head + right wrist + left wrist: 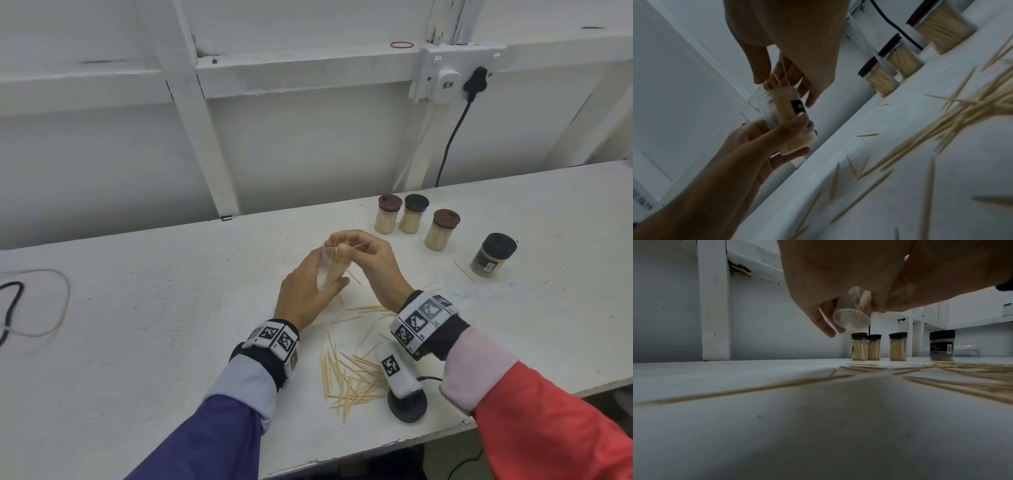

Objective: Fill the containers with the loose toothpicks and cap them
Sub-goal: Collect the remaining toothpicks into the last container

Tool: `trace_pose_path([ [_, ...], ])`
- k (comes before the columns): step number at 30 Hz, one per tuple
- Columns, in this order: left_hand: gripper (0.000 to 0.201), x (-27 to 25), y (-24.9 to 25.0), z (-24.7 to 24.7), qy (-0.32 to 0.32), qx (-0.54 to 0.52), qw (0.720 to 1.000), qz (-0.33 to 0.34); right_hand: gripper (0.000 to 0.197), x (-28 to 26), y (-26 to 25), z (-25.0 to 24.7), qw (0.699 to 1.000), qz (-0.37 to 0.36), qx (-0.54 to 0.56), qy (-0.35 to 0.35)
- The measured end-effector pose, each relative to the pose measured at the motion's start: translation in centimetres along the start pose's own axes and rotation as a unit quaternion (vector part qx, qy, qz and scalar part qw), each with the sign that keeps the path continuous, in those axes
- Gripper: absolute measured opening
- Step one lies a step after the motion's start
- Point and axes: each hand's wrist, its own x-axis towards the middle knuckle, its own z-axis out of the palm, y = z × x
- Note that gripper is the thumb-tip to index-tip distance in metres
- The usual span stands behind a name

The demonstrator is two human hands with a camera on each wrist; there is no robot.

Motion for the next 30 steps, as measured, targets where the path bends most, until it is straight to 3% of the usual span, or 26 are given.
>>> trace_pose_path([
  [7,0.052,0.0,-0.1,0.2,-0.009,0.026,1.000,0.012,0.021,0.4,0.2,0.2,0.999,0.024,-0.019,0.015],
  [12,0.053,-0.2,0.1,0.2,-0.028,0.027,0.999,0.023,0.032,0.2,0.9,0.5,0.985,0.038,-0.164,-0.036],
  [18,0.052,0.0,-0.3,0.0,0.028,0.055,0.998,0.023,0.055,0.3,0.2,-0.1,0.975,0.088,-0.183,-0.086],
  [21,0.058,0.3,-0.7,0.0,0.048,0.078,0.995,0.028,0.055,0.5,0.0,-0.6,0.957,0.032,-0.276,-0.086],
  [24,0.076,0.3,-1.0,0.1,0.034,0.092,0.995,0.034,0.048,0.8,-0.2,-1.5,0.928,-0.027,-0.371,-0.027],
  [26,0.082,0.4,-1.2,0.1,0.034,0.109,0.993,0.042,0.051,1.0,-0.5,-2.1,0.911,-0.043,-0.409,-0.025],
  [30,0.068,0.4,-0.9,0.2,0.056,0.097,0.990,0.089,0.052,0.9,-1.3,-2.2,0.915,-0.046,-0.395,-0.070],
])
